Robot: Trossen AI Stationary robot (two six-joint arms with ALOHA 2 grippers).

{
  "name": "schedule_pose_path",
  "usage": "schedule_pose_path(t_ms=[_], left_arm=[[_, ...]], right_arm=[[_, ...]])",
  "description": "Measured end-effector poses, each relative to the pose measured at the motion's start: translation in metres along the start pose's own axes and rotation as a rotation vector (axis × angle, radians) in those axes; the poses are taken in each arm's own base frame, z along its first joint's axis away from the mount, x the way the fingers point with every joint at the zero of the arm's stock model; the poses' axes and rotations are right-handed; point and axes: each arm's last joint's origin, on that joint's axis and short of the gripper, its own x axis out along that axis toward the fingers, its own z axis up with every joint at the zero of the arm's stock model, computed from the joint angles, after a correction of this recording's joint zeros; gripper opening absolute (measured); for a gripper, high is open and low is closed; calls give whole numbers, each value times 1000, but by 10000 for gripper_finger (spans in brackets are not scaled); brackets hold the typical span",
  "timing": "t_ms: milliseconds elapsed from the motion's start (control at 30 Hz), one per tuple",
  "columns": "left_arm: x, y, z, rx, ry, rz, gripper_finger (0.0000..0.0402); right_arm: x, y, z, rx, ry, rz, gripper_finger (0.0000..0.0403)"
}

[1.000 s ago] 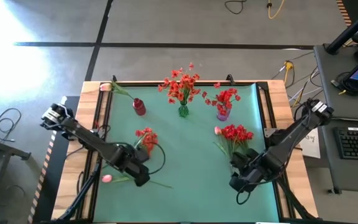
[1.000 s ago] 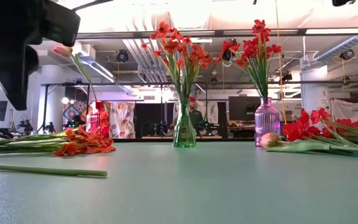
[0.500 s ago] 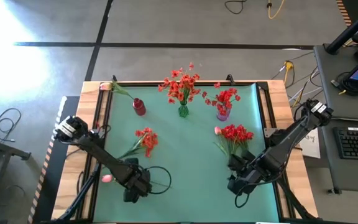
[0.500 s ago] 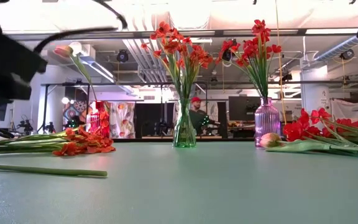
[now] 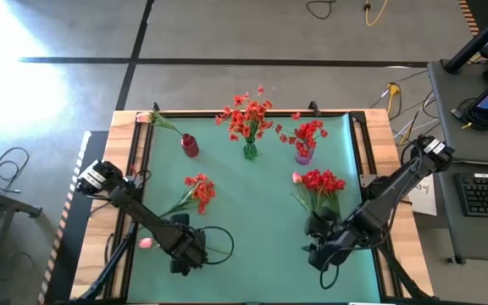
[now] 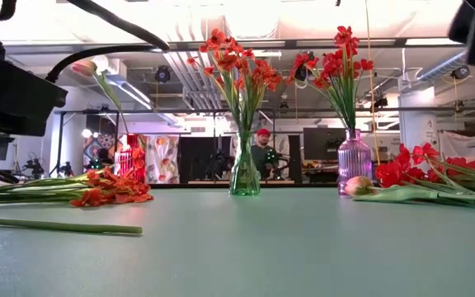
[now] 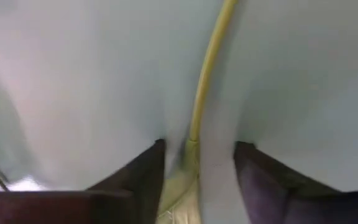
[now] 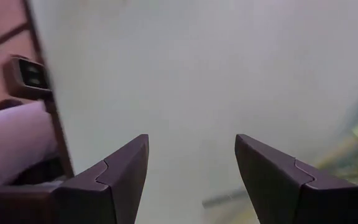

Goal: Sort flowers into vase by color
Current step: Put the bottom pink flower in the red flower vase

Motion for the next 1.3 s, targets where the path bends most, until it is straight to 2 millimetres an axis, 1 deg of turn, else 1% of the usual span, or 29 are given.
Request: schedule_pose_path(t_ms=[167,200,233,300,367,467,633,733,800,933,1100,1200,1300], left_arm=[[0,0,0,1,-5,1,39],[0,0,1,5,-8,-2,20],[0,-1,1,7,-12,-6,11],[-2,-2,3,8,-36,-11,13],[-8,-8,11,19,-110,-18,25],[-23,-14,20,67,-206,8,30],[-53,-23,37,134,-386,70,22],[-66,-26,43,166,-442,84,18],[-72,-26,46,170,-461,84,17],[-72,-21,52,149,-469,84,17],[-60,-21,62,131,-486,102,22],[-55,-22,65,140,-484,106,39],[-53,-22,66,132,-480,108,67]], right_arm=[[1,5,8,-77,-80,40,231],[1,5,9,-90,-89,44,231],[1,5,10,-96,-97,47,231],[2,5,13,-107,-108,47,231],[2,4,14,-113,-119,42,231],[3,2,17,-122,-128,32,231],[5,-1,23,-124,-136,18,231],[9,-1,27,-138,-151,22,231],[11,0,29,-151,-163,30,231],[16,3,30,-185,-171,35,231],[17,4,31,-193,-178,42,231],[17,4,32,-223,-184,42,231],[19,6,36,-263,-212,57,231]])
